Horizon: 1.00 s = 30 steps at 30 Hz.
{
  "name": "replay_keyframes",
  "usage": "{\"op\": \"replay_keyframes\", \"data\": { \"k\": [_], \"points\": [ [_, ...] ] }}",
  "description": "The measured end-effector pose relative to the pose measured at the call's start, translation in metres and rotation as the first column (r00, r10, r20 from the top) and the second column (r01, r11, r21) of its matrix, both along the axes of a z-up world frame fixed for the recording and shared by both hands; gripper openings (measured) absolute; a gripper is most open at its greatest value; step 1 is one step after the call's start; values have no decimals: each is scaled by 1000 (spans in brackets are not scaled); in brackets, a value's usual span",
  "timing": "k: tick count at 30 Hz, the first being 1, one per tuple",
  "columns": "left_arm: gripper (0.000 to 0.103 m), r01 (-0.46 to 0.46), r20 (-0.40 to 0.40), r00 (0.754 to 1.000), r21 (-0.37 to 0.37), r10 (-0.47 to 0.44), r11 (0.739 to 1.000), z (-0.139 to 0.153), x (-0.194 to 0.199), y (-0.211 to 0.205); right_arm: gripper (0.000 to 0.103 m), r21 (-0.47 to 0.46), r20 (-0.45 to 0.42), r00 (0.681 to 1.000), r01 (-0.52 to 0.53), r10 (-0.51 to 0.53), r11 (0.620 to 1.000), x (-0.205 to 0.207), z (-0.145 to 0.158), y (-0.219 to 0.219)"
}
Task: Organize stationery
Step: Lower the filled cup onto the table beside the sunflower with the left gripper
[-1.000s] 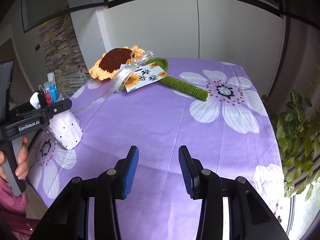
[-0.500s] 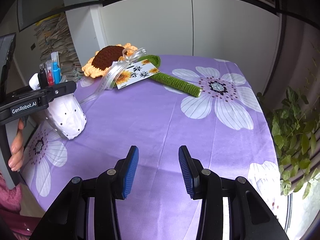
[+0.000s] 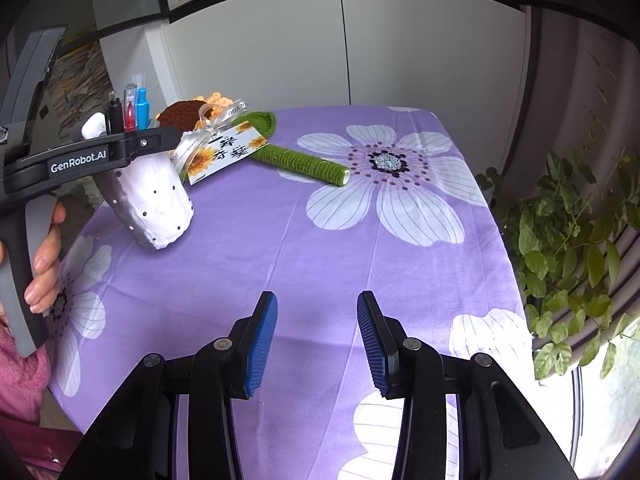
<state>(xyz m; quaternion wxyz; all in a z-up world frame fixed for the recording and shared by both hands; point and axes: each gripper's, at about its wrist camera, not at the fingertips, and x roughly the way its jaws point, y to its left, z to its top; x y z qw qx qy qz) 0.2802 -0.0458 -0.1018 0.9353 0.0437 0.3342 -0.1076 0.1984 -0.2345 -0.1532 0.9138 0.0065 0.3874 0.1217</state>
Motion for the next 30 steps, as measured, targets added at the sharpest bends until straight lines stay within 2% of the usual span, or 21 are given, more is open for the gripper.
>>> {"op": "replay_keyframes", "data": {
  "k": [10,16,23,30],
  "points": [
    [70,17,-5,1000,-31,-17,999,-4,23,-19,42,3,-17,999,29,-29,1000,3,-3,-13],
    [72,27,-43,999,46,-25,999,-26,22,-27,42,12,-27,999,25,-24,1000,5,-6,-15],
    [83,34,-36,999,41,-32,999,-22,16,-23,42,16,-26,1000,11,-10,1000,6,-5,-12],
    [86,35,-51,998,46,-33,998,-24,14,-21,42,6,-16,1000,6,-6,1000,5,-1,-7]
  ]
}}
